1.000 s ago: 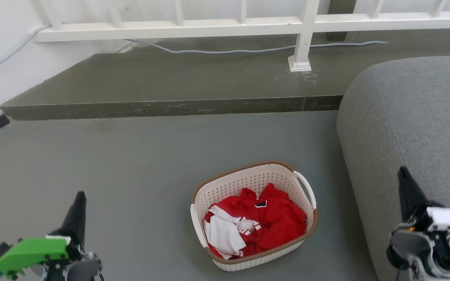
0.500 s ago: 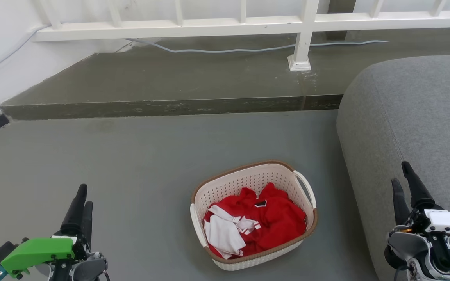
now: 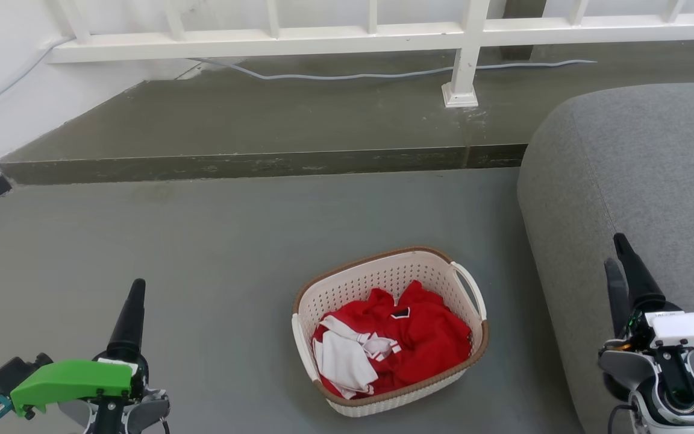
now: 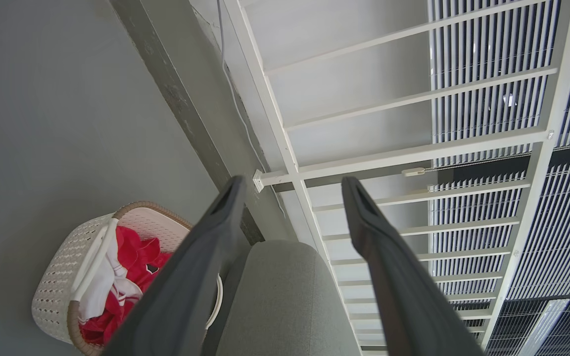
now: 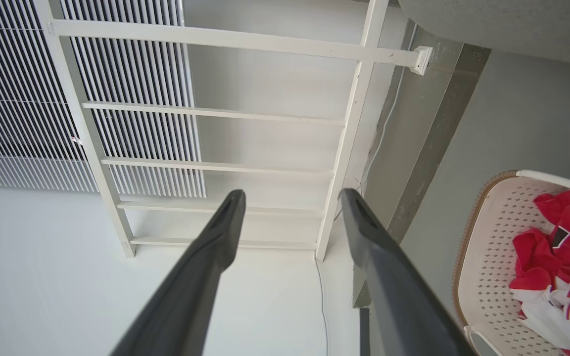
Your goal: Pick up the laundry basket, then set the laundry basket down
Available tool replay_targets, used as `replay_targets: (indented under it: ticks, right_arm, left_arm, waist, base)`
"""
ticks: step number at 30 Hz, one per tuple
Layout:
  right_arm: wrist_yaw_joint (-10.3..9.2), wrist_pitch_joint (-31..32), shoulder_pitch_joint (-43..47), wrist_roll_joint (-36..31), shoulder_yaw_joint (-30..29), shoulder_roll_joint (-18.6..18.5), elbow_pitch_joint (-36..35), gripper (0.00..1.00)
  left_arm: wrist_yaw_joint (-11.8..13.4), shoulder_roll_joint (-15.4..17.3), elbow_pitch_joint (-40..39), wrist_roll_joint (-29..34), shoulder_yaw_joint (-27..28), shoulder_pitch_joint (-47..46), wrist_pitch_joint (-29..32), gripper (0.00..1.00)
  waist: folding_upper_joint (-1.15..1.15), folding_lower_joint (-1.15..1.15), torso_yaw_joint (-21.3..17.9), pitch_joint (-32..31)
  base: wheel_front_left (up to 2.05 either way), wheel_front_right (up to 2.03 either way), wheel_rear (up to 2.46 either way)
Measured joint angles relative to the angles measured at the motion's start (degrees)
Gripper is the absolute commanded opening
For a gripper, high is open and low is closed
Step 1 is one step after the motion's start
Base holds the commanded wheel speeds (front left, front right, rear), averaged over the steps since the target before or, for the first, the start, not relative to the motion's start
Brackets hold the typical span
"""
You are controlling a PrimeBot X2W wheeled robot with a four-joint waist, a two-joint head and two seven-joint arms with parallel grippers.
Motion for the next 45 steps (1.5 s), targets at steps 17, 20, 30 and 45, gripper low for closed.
replay_targets:
  ticks: [17, 20, 30, 45]
  right_arm:
    - [0.03, -5.3, -0.4, -18.3, 7.8, -6.2, -1.6, 1.00]
    - [0.00, -5.8, -0.4, -21.4, 8.1, -6.6, -1.0, 1.00]
    - [-1.09, -7.6, -0.8, -29.9, 9.7, -7.0, -1.1, 1.00]
    - [-1.12, -10.5, -0.8, -40.9, 11.8, -6.9, -1.7, 1.00]
  left_arm:
    - [0.8, 0.5, -2.0, 18.3, -2.7, -0.1, -3.1, 1.00]
    - [1.5, 0.5, -2.2, 21.3, -3.1, -0.1, -4.0, 1.00]
    - [2.9, 0.3, -3.8, 30.0, -4.5, -0.1, -5.8, 1.00]
    - [3.6, 0.0, -5.8, 41.1, -6.4, -0.1, -8.6, 1.00]
  waist:
    - [0.00, 0.00, 0.0, 0.4]
    - [0.00, 0.00, 0.0, 0.4]
    - [0.00, 0.00, -0.2, 0.6]
    - [0.00, 0.00, -0.4, 0.3]
  base:
    - [0.00, 0.00, 0.00]
    - [0.00, 0.00, 0.00]
    - [0.00, 0.00, 0.00]
    - [0.00, 0.00, 0.00]
